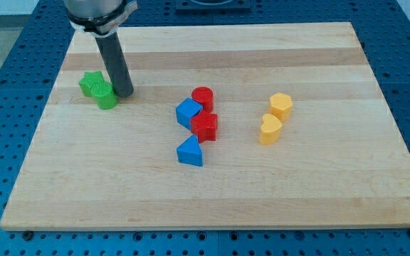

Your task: Separate the red circle from the blue cube

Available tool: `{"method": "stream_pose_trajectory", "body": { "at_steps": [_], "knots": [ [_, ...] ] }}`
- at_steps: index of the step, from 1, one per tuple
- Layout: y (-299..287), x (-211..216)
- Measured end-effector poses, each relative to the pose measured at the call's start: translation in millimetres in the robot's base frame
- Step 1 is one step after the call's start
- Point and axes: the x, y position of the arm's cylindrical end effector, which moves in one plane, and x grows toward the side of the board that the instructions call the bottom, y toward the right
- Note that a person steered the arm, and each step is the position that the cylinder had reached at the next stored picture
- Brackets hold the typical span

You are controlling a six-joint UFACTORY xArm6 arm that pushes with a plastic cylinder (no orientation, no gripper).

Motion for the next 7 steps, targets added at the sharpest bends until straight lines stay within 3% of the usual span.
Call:
{"method": "stream_pose_trajectory", "body": {
  "at_steps": [1, 7],
  "knots": [
    [31, 0],
    [58, 5]
  ]
}}
